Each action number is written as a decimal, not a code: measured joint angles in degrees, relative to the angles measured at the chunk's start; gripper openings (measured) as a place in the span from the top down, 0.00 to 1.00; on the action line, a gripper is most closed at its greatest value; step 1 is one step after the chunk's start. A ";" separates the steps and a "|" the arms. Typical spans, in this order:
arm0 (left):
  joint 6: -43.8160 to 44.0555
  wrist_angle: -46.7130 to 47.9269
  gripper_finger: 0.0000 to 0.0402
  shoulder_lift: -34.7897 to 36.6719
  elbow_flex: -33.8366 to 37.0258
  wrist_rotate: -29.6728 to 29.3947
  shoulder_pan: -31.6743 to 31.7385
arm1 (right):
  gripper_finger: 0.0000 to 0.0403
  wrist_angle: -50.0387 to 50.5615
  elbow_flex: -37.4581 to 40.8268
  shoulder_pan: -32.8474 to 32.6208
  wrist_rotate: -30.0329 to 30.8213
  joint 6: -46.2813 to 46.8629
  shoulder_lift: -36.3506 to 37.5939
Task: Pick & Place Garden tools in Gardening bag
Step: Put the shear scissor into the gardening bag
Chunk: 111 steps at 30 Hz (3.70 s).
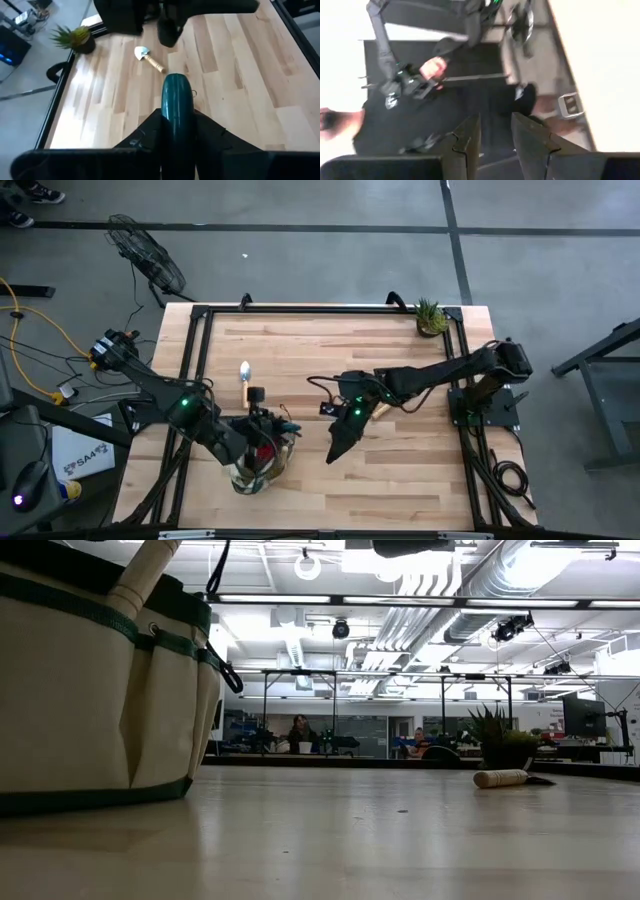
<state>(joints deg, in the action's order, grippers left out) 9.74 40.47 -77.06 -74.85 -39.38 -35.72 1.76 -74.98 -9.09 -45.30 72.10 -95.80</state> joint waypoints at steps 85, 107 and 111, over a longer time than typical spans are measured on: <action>12.35 -53.57 0.83 17.07 33.90 -25.08 -36.66 | 0.75 -5.06 36.54 -25.79 78.42 -5.85 27.56; -8.46 -93.89 0.83 0.54 33.93 -6.54 -32.47 | 0.75 -7.21 36.54 -25.81 75.39 -6.37 27.55; -8.69 -94.79 0.83 -0.91 33.93 3.57 -28.14 | 0.75 -7.25 36.54 -25.90 72.90 -7.80 27.55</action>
<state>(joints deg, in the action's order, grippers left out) 1.05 -54.32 -77.97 -40.93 -35.81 -63.85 -5.49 -38.44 -34.99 27.59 64.30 -68.25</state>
